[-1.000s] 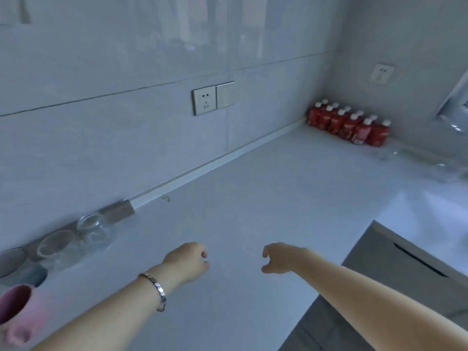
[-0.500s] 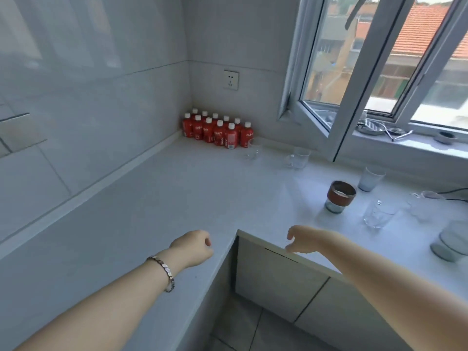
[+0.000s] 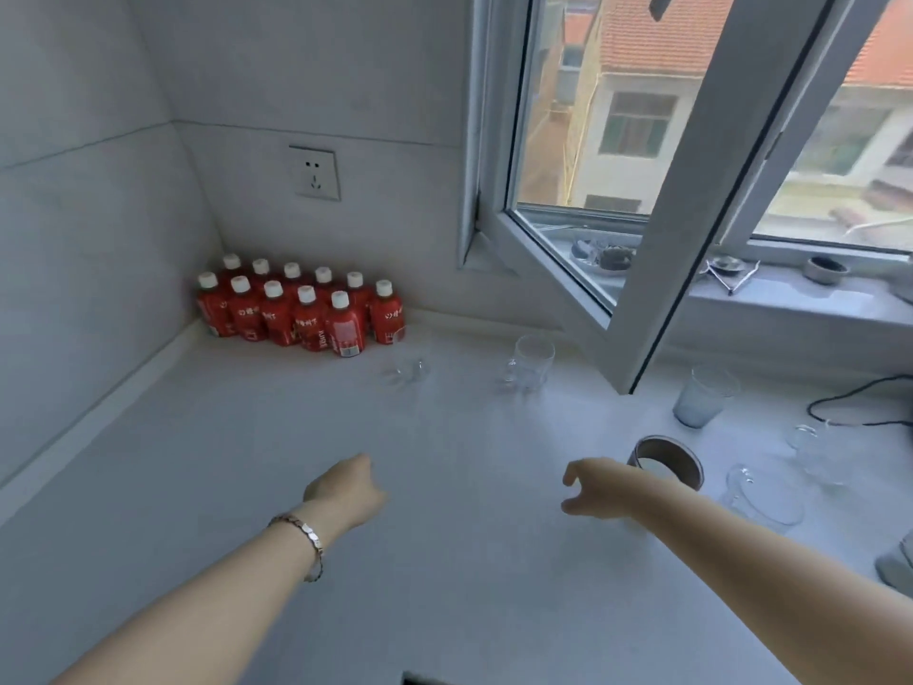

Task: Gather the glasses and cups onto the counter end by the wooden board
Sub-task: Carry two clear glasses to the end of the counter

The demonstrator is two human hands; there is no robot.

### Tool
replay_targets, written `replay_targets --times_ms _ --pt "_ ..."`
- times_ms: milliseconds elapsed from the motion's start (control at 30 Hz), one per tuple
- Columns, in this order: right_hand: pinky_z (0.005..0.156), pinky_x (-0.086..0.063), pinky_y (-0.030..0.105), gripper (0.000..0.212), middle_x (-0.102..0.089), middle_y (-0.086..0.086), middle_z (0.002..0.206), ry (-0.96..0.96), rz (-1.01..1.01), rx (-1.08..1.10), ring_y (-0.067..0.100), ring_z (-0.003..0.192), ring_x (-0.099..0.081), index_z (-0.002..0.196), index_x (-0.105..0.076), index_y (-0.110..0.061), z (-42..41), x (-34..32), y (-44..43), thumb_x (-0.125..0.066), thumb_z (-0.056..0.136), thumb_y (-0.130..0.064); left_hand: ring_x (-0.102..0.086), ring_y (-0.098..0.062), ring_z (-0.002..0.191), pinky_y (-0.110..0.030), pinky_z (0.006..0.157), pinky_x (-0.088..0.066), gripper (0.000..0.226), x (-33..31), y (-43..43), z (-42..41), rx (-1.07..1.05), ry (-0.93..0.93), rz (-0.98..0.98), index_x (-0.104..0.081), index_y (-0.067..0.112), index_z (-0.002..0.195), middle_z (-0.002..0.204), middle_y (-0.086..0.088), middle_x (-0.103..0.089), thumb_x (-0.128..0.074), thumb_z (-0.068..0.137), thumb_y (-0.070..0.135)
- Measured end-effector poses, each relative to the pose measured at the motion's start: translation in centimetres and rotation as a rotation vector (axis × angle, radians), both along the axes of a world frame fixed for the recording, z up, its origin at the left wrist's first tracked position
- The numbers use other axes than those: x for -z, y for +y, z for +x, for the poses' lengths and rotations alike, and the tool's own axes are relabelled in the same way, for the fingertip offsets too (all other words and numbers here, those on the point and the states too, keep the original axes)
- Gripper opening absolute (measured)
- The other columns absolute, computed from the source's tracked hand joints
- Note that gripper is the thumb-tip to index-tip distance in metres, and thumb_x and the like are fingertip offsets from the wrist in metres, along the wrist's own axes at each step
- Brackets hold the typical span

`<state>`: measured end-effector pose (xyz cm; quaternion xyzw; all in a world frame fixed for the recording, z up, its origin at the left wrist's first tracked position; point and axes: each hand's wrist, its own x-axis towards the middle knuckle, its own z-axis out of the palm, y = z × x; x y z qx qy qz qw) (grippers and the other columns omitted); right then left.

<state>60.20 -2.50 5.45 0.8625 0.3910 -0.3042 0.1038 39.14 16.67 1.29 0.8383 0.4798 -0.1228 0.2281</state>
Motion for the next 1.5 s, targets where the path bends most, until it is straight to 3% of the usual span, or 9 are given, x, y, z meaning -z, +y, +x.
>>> replay_targets --times_ms 267,400,633,767,833,1067,1200,1333,1500 --pt "0.099 -0.041 0.030 0.049 -0.051 0.001 0.137 0.093 -0.024 0.093 0.019 0.124 -0.050 0.137 -0.042 -0.023 5.8 4.6 10.3 -0.050 0.091 -0.037 -0.043 -0.032 0.129 -0.043 0.101 -0.045 0.082 1.4 13.6 14.0 -0.089 -0.275 -0.038 -0.028 0.014 0.140 0.145 -0.012 -0.034 -0.068 0.075 0.046" --pt "0.100 -0.040 0.030 0.050 -0.049 0.000 0.139 0.149 -0.048 0.120 0.019 0.126 -0.049 0.138 -0.041 -0.023 7.4 6.7 12.6 -0.050 0.092 -0.037 -0.033 -0.032 0.139 -0.044 0.108 -0.035 0.112 3.7 17.2 18.6 -0.081 -0.242 -0.045 -0.006 0.012 0.149 0.158 -0.009 -0.014 -0.076 0.068 0.046" --pt "0.099 -0.041 0.030 0.049 -0.052 -0.001 0.137 0.169 -0.061 0.148 0.018 0.126 -0.049 0.137 -0.042 -0.022 9.5 8.1 14.1 -0.049 0.092 -0.039 -0.048 -0.034 0.124 -0.041 0.096 -0.045 0.084 5.9 18.1 19.8 -0.201 -0.402 -0.021 -0.032 0.009 0.137 0.146 -0.011 -0.032 -0.077 0.069 0.029" --pt "0.087 -0.043 0.030 0.050 -0.051 0.004 0.134 0.028 -0.067 0.199 0.022 0.121 -0.052 0.133 -0.043 -0.012 10.8 7.6 14.7 -0.043 0.094 -0.044 -0.047 -0.027 0.126 -0.037 0.096 -0.045 0.091 4.8 17.5 18.0 -0.094 -0.347 -0.024 -0.033 0.009 0.138 0.145 -0.008 -0.035 -0.080 0.065 0.035" --pt "0.081 -0.045 0.031 0.054 -0.053 0.010 0.130 -0.061 0.027 0.343 0.026 0.116 -0.055 0.130 -0.041 -0.004 11.3 7.9 15.3 -0.041 0.095 -0.045 -0.047 -0.024 0.126 -0.037 0.098 -0.045 0.092 4.0 16.8 17.0 -0.061 -0.318 -0.038 -0.034 0.011 0.138 0.143 -0.005 -0.037 -0.082 0.063 0.035" --pt "0.102 -0.040 0.041 0.106 -0.026 0.024 0.150 -0.018 0.493 0.841 0.034 0.135 -0.036 0.148 0.005 0.004 13.4 9.5 19.6 -0.056 0.084 -0.056 -0.051 -0.018 0.122 -0.034 0.099 -0.046 0.091 1.0 14.1 13.1 -0.086 -0.324 -0.047 -0.036 0.020 0.136 0.140 0.002 -0.041 -0.084 0.060 0.034" --pt "0.097 -0.044 0.044 0.103 -0.029 0.019 0.148 0.033 0.599 0.924 0.037 0.127 -0.045 0.150 -0.002 -0.010 14.1 10.2 21.1 -0.066 0.080 -0.048 -0.051 -0.016 0.123 -0.033 0.097 -0.047 0.090 0.7 13.0 11.1 -0.108 -0.290 -0.019 -0.037 0.022 0.135 0.138 0.005 -0.042 -0.084 0.059 0.033" --pt "0.088 -0.047 0.038 0.085 -0.040 0.014 0.139 0.036 0.623 0.774 0.034 0.116 -0.054 0.145 -0.022 -0.015 13.0 10.1 19.6 -0.068 0.077 -0.037 -0.052 -0.017 0.122 -0.032 0.096 -0.046 0.086 0.9 11.8 9.8 -0.166 -0.274 -0.019 -0.039 0.021 0.133 0.136 0.005 -0.044 -0.083 0.060 0.031" --pt "0.082 -0.054 0.038 0.096 -0.038 0.009 0.134 0.184 0.443 0.456 0.030 0.102 -0.061 0.147 -0.016 -0.026 9.9 9.4 15.8 -0.072 0.070 -0.034 -0.052 -0.018 0.120 -0.033 0.097 -0.047 0.088 1.0 10.2 9.7 -0.186 -0.259 -0.043 -0.039 0.021 0.133 0.135 0.004 -0.044 -0.084 0.059 0.032"
